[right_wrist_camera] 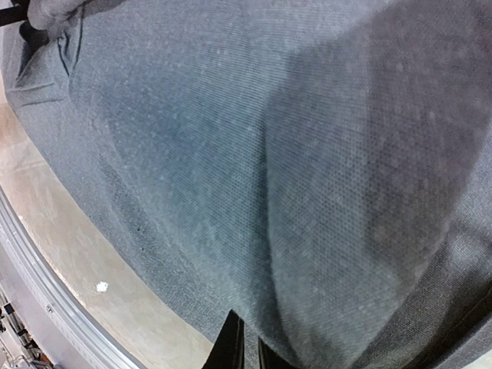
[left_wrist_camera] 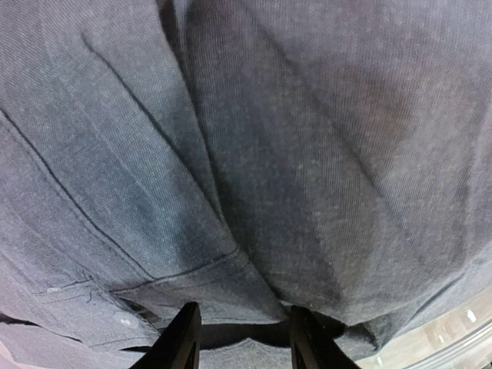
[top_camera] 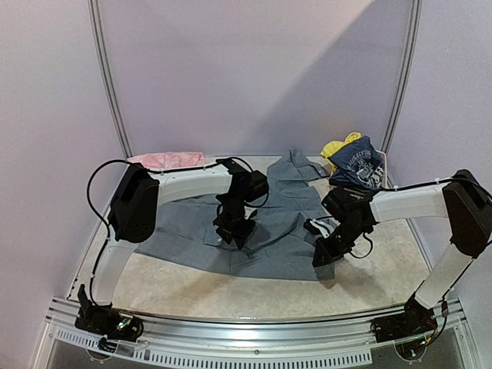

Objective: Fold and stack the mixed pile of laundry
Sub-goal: Adjust the 1/3-folded shirt at the center of the board.

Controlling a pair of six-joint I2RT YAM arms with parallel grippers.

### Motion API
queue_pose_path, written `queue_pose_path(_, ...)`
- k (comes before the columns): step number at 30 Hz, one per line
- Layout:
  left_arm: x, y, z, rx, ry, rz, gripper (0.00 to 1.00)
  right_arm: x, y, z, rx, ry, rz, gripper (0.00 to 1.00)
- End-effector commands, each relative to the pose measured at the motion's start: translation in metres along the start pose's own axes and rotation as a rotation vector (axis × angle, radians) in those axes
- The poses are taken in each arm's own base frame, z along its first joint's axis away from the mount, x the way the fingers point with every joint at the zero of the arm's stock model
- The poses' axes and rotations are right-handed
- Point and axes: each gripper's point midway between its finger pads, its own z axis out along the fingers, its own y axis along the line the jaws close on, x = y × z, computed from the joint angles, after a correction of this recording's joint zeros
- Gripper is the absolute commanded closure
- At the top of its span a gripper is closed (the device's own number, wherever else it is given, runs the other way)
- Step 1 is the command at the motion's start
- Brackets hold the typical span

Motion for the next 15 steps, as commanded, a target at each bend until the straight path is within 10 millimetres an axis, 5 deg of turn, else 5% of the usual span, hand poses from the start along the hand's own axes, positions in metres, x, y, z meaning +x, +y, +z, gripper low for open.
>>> queue_pose_path(1, -0.01, -0.015, 0.0, 0.01, -0.046, 0.036, 0.6, 0.005, -0.004, 0.008, 0.01, 0.021, 0.001, 0.92)
queue_pose_path(7, -0.01, -0.015, 0.009, -0.021, -0.043, 0.046, 0.65, 0.006, -0.005, 0.01, 0.008, 0.027, 0.005, 0.93)
queue_pose_path(15, -0.01, -0.005, 0.014, -0.089, -0.054, 0.06, 0.87, 0.01, -0.006, 0.014, 0.009, 0.047, 0.01, 0.93)
